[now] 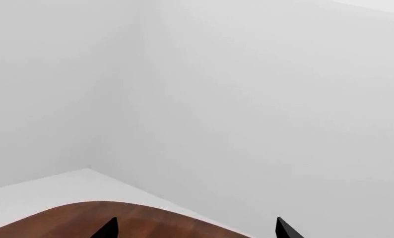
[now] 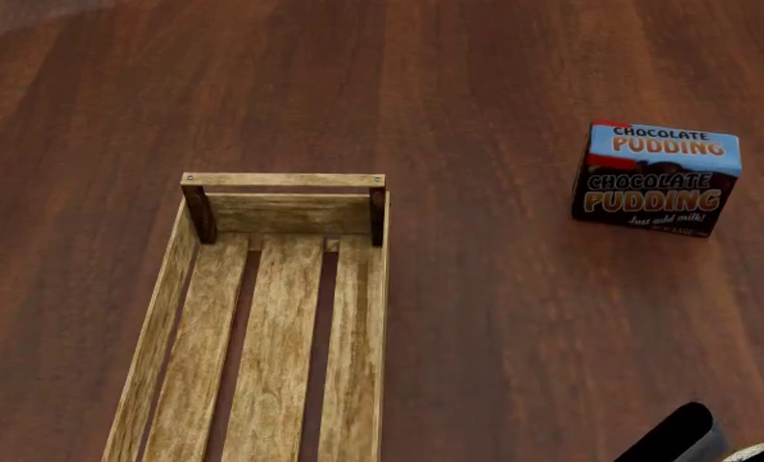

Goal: Stack the left bowl on the right bowl and place them in the tray.

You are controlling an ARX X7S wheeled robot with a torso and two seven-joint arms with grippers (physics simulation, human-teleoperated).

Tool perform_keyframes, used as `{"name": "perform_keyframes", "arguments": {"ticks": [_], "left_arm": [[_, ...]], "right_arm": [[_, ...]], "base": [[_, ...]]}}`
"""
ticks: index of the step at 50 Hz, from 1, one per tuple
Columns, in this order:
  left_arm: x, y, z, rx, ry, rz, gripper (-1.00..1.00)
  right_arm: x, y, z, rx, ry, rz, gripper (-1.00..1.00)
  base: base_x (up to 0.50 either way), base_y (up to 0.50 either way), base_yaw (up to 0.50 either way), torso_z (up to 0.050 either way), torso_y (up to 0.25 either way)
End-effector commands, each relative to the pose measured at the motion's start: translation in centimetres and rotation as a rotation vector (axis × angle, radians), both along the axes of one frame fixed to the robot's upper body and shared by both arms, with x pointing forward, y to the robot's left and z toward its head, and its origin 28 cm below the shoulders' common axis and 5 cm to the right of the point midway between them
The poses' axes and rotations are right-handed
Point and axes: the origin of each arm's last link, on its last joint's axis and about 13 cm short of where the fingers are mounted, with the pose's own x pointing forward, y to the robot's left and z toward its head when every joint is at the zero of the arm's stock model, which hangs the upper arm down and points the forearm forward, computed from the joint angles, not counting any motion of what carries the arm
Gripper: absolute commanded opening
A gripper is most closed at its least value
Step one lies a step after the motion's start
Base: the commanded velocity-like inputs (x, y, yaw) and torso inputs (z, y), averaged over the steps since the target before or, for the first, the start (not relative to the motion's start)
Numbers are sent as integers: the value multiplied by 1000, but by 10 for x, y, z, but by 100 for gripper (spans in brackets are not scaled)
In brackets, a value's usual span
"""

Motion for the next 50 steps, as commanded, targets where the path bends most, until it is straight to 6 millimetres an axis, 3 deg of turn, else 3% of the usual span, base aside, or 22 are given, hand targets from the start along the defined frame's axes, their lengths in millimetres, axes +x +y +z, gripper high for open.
{"name": "perform_keyframes", "arguments": {"ticks": [1, 26, 27, 41, 50], "left_arm": [[0, 0, 0, -1, 0, 2, 100], [2, 1, -1, -2, 4, 4, 100], [2, 1, -1, -2, 4, 4, 100], [1, 1, 0, -4, 0, 3, 100], [0, 1, 0, -6, -4, 2, 100]], "right_arm": [[-2, -5, -12, -5, 25, -25, 100], [3, -3, -28, 7, 54, -48, 100], [3, -4, -27, -4, 50, -44, -100], [-5, -6, -10, -15, 33, -27, -100], [-8, 1, 12, -45, 14, 1, -100]], "base": [[0, 0, 0, 0, 0], [0, 0, 0, 0, 0], [0, 0, 0, 0, 0], [0, 0, 0, 0, 0], [0, 0, 0, 0, 2]]}}
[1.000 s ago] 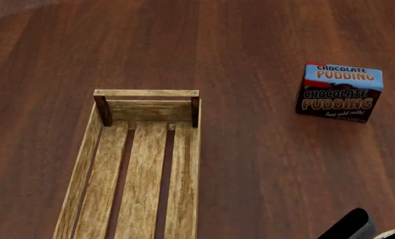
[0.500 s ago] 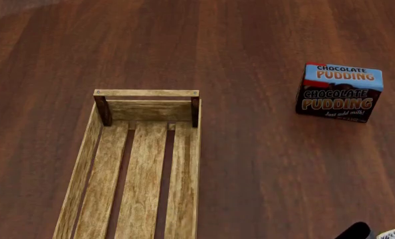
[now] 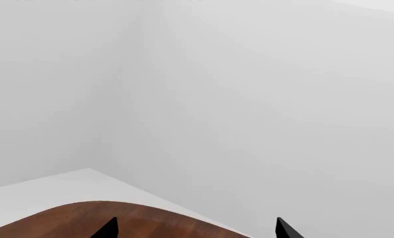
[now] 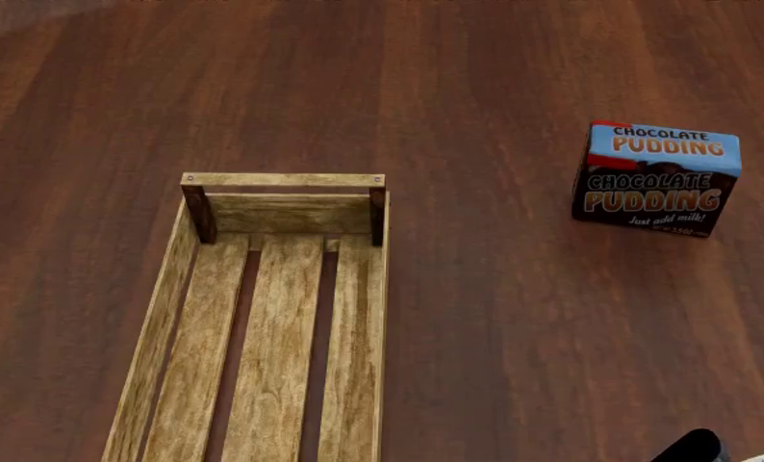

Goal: Stack the left bowl on the right bowl and place them in the tray.

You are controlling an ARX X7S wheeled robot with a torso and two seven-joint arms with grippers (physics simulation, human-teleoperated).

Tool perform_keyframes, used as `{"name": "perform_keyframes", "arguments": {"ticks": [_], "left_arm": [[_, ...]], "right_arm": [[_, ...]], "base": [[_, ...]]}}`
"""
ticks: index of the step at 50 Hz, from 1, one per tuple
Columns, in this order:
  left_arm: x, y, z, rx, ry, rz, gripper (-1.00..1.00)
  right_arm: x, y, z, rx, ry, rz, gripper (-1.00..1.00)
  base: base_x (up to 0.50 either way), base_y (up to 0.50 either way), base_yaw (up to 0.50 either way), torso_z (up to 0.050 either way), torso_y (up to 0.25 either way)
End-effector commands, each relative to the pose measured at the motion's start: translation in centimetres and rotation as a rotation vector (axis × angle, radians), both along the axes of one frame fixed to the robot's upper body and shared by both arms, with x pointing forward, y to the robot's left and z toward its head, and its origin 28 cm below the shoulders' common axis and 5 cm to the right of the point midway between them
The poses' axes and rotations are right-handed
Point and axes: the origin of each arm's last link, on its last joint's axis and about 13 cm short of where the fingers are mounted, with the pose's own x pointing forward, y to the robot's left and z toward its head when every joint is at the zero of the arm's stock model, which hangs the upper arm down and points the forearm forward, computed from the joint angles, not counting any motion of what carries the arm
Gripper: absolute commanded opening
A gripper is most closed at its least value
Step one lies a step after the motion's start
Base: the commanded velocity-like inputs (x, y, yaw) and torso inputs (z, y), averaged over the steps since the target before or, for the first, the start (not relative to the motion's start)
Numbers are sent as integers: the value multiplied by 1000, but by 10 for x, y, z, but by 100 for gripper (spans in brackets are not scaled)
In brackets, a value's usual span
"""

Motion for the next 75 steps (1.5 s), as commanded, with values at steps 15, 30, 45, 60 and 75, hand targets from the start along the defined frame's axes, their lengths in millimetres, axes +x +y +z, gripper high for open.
{"name": "perform_keyframes", "arguments": {"ticks": [15, 30, 45, 60, 75], "left_arm": [[-4, 0, 1, -5, -11, -4, 100], [-4, 1, 2, -13, -20, -10, 100], [-4, 0, 1, -14, -19, -14, 100], [-3, 2, 1, -18, -19, -10, 100], [-4, 2, 2, -21, -26, -11, 100]], "right_arm": [[-3, 14, 64, -137, -76, 152, -100], [5, 25, 105, -203, -143, 432, -100], [36, 38, 141, -246, -168, 684, -100], [69, 47, 169, -339, -207, 871, -100], [93, 69, 200, -368, -285, 1026, -100]], "base": [[0, 0, 0, 0, 0], [0, 0, 0, 0, 1], [0, 0, 0, 0, 1], [0, 0, 0, 0, 1], [0, 0, 0, 1, 1]]}}
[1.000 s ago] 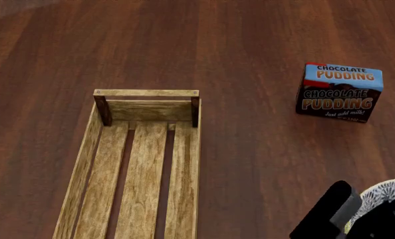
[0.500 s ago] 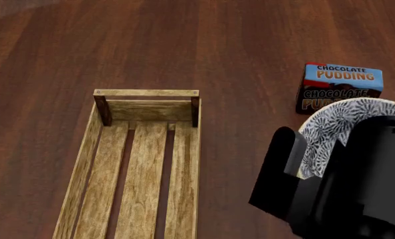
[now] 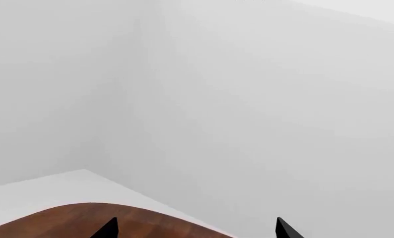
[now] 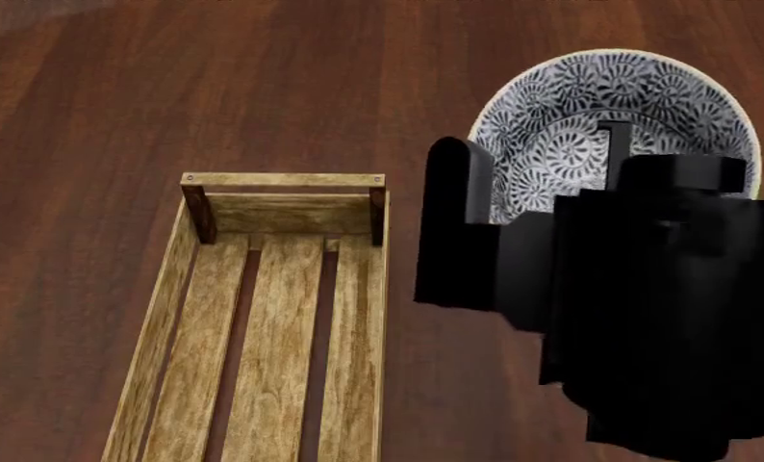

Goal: Stack the left bowl on the right bowl and place them in the tray.

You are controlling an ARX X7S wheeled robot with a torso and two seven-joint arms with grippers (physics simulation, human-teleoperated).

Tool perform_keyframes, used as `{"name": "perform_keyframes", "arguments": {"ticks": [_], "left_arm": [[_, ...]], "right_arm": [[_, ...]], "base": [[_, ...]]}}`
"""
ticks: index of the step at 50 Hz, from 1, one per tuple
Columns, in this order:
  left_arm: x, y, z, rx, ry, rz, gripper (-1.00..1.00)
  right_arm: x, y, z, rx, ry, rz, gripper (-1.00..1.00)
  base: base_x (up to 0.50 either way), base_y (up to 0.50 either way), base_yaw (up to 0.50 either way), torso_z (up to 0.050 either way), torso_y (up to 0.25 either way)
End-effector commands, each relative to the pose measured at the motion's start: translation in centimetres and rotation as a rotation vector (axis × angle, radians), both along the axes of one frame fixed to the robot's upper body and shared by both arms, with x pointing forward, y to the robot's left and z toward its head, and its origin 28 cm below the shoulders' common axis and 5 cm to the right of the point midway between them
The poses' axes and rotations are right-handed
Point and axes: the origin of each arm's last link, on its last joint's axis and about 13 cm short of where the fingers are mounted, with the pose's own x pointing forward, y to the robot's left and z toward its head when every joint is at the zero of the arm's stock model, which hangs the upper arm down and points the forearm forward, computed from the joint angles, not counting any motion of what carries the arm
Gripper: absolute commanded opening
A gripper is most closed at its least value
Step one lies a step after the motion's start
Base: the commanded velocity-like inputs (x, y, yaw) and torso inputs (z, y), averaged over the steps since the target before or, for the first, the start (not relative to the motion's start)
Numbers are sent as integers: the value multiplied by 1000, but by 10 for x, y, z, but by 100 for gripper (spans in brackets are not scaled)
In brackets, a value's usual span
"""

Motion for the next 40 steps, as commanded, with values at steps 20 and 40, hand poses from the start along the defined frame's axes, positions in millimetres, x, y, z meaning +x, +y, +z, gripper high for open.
{"name": "perform_keyframes", "arguments": {"ticks": [20, 40], "left_arm": [[-4, 2, 1, -16, -18, -8, 100], [-2, 2, 0, -26, -20, -24, 100]], "right_arm": [[52, 74, 36, -68, -111, 429, -100], [71, 129, 21, -9, -93, 642, -100]], "base": [[0, 0, 0, 0, 1], [0, 0, 0, 0, 1]]}}
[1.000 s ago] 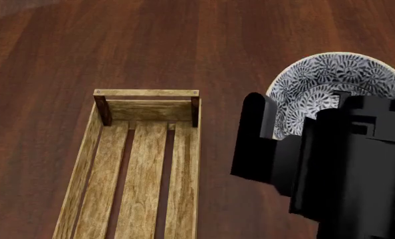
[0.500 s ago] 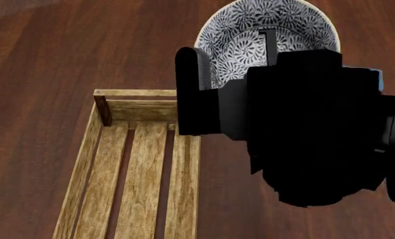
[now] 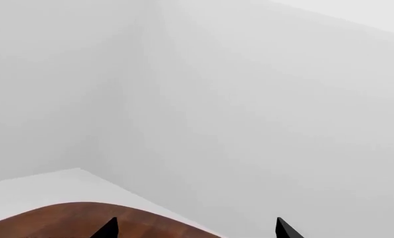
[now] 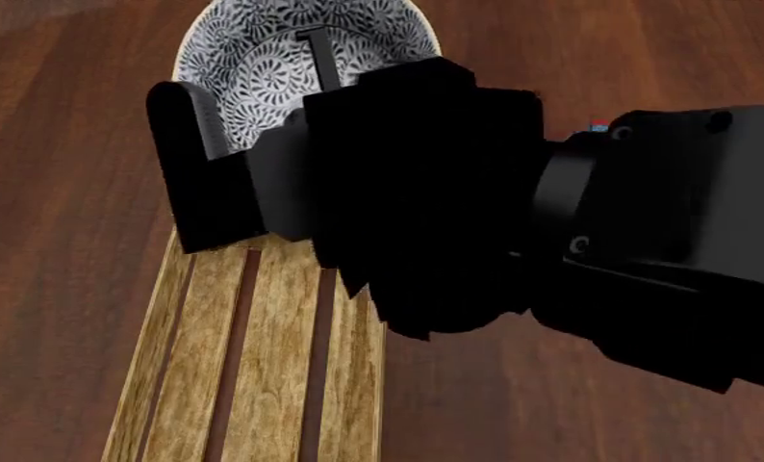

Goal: Stack the left bowl on the right bowl and place them in the tray.

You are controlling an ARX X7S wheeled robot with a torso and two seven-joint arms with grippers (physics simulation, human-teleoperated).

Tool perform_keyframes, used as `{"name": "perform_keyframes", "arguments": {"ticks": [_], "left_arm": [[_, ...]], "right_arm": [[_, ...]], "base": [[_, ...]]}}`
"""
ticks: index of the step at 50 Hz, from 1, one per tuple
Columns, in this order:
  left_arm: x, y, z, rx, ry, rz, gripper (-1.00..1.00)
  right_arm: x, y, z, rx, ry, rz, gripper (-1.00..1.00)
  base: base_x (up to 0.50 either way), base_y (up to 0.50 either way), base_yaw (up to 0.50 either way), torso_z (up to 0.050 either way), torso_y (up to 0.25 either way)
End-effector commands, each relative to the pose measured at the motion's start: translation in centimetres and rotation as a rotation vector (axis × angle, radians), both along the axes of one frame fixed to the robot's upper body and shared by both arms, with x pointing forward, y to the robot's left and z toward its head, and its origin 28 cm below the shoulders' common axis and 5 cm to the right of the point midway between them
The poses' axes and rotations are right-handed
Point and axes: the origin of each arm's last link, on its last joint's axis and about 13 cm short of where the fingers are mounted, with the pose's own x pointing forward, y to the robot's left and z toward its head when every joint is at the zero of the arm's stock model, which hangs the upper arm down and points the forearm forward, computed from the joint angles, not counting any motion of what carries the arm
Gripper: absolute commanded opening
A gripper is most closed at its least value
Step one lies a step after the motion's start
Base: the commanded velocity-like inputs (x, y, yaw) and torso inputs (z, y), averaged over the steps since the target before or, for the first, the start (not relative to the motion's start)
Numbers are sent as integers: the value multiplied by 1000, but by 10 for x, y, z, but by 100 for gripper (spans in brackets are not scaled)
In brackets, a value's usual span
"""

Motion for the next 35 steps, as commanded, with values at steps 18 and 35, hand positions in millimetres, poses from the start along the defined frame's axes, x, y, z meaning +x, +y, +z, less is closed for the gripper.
{"name": "perform_keyframes", "arguments": {"ticks": [18, 35], "left_arm": [[-1, 2, -1, -16, -7, -1, 100], [-2, 2, -1, -17, -9, 1, 100]], "right_arm": [[16, 46, -51, -4, 62, 157, -100], [6, 46, -92, 2, 140, 141, -100]], "base": [[0, 0, 0, 1, 1], [0, 0, 0, 0, 1]]}}
